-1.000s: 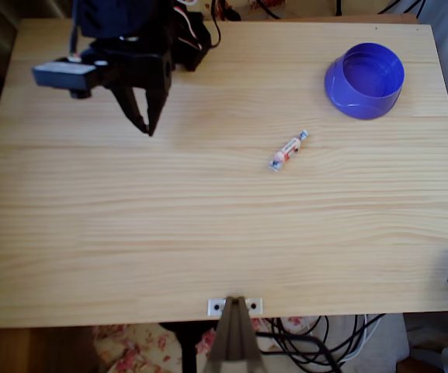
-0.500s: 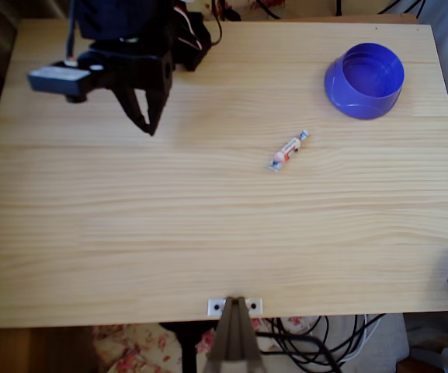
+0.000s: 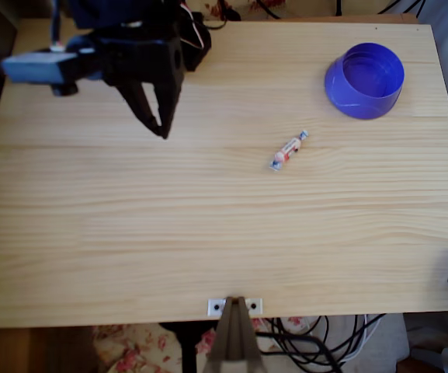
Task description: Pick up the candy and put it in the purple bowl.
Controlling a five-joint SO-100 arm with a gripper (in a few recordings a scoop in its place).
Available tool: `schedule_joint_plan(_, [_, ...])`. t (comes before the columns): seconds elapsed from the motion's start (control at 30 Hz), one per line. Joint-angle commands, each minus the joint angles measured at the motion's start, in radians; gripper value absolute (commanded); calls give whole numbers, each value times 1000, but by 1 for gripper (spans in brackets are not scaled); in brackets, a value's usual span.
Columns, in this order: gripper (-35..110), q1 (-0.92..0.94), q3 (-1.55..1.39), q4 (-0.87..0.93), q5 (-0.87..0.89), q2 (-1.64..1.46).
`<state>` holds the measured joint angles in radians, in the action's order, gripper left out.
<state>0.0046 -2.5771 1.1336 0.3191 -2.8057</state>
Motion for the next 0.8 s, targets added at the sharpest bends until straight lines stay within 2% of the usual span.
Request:
schedule_joint_plan(0.0, [-1,-86,241,44,98,115])
schedule_joint_plan(0.37, [-1,-426,572,166,342,397])
schedule_joint_plan(0.77, [-1,-733,575,149,414,457])
